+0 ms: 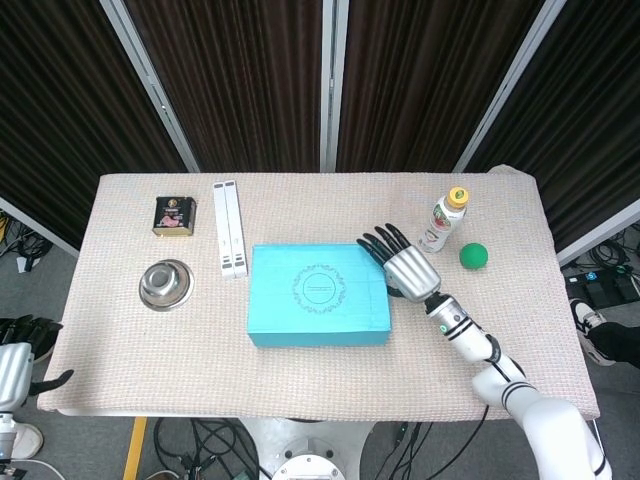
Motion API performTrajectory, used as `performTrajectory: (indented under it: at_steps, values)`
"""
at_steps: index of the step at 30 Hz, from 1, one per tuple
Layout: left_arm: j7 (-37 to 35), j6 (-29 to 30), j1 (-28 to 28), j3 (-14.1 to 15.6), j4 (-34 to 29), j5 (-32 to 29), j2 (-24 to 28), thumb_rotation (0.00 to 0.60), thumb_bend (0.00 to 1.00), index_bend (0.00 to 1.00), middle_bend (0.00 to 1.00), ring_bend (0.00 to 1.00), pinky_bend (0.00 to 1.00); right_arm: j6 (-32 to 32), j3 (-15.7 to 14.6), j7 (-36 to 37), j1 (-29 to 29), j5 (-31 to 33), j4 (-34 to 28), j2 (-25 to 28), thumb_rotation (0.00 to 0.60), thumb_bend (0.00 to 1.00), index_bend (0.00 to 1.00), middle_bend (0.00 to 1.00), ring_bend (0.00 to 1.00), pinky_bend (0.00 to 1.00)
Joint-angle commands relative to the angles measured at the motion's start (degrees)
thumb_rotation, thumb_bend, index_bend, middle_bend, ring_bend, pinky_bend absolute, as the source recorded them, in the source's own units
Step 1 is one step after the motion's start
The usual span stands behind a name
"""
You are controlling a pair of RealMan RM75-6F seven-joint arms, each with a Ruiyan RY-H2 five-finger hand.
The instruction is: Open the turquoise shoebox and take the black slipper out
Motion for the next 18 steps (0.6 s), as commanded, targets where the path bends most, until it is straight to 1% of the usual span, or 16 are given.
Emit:
performTrajectory:
  at_steps: [1,3,4,5,7,10,12,15,18]
  values:
    - [-0.19,-0.16,0.01,0.10,0.10,-0.03,0.21,0.600,0.02,0.31,0.24,0.13,0.14,3.75,-2.11,2.44,0.87,-1.35,5.05,-2.78,0.600,0.03,0.09,0.10,0.00,0.00]
    - [-0.31,-0.19,0.00,0.12,0.02,0.03,0.24,0.600,0.02,0.31,0.24,0.13,0.14,5.07,-3.29,2.67,1.01,-2.18,7.22,-3.20,0.600,0.10,0.15,0.15,0.00,0.00]
    - [-0.35,-0.21,-0.02,0.14,0.00,0.06,0.25,0.600,0.02,0.31,0.24,0.13,0.14,6.05,-4.00,2.74,1.05,-2.66,8.56,-3.40,0.600,0.19,0.21,0.19,0.00,0.00]
    - [-0.32,-0.25,-0.04,0.16,-0.04,0.08,0.26,0.600,0.02,0.31,0.24,0.13,0.14,6.63,-4.52,2.72,1.03,-2.98,9.49,-3.54,0.600,0.24,0.25,0.22,0.00,0.00]
    - [-0.17,-0.26,-0.07,0.18,-0.18,0.13,0.32,0.600,0.02,0.31,0.24,0.13,0.14,7.52,-5.38,3.54,0.89,-3.27,10.88,-3.68,0.600,0.38,0.35,0.30,0.03,0.00]
    - [0.12,-0.32,-0.12,0.15,-0.51,0.06,0.48,0.600,0.02,0.31,0.24,0.13,0.14,8.14,-5.48,6.28,0.44,-2.46,11.22,-3.68,0.600,0.46,0.42,0.35,0.05,0.00]
    - [0.42,-0.41,-0.20,0.15,-0.71,0.05,0.59,0.600,0.02,0.31,0.24,0.13,0.14,8.15,-4.99,8.73,0.18,-1.41,10.75,-3.61,0.600,0.50,0.44,0.37,0.06,0.00]
    - [0.73,-0.43,-0.29,0.13,-1.08,0.11,0.76,0.600,0.02,0.31,0.24,0.13,0.14,6.90,-3.37,15.31,-0.19,1.27,8.29,-3.27,0.600,0.51,0.44,0.39,0.07,0.00]
    - [1.16,-0.26,-0.36,0.08,-1.44,0.27,0.96,0.600,0.02,0.31,0.24,0.13,0.14,3.44,-1.00,24.41,-0.02,4.82,3.74,-2.22,0.600,0.51,0.44,0.39,0.07,0.00]
